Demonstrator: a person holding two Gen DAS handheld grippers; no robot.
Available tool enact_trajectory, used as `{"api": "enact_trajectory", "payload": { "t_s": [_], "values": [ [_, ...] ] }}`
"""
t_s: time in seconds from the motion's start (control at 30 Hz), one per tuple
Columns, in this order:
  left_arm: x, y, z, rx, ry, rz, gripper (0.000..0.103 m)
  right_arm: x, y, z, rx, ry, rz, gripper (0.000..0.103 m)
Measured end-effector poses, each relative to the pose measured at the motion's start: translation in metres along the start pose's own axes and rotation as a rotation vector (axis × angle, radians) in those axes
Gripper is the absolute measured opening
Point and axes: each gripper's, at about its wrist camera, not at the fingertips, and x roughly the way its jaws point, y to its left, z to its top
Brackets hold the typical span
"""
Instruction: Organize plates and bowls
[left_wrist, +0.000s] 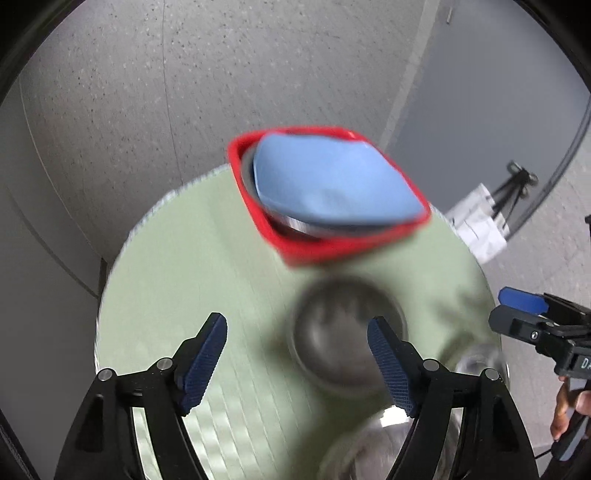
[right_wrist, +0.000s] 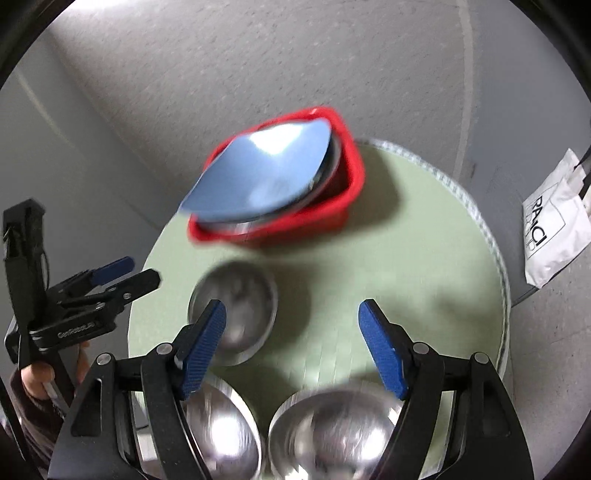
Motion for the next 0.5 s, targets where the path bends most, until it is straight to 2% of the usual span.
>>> {"api": "enact_trajectory", "payload": {
  "t_s": [0.1, 0.2, 0.37, 0.5],
  "values": [
    [-0.005, -0.011, -0.024, 0.002, 0.042, -0.021, 0.074, -0.004, 0.008, -0.025, -0.024, 0.008, 0.013, 0.076],
    [-0.008, -0.037, -0.034, 0.053, 0.053, -0.055, 0.074, -0.017, -0.006, -0.045, 0.016, -0.023, -0.038, 0.076],
    [-0.008, -0.087, -0.03, 0.224, 0.075, -0.107, 0.074, -0.04, -0.043, -0.074, 0.12, -0.065, -0.153, 0.076],
    [0.008, -0.127, -0.026, 0.355, 0.133, -0.148, 0.074, -0.041, -0.07, -0.105, 0.229, -0.042, -0.162, 0.076]
  ]
}}
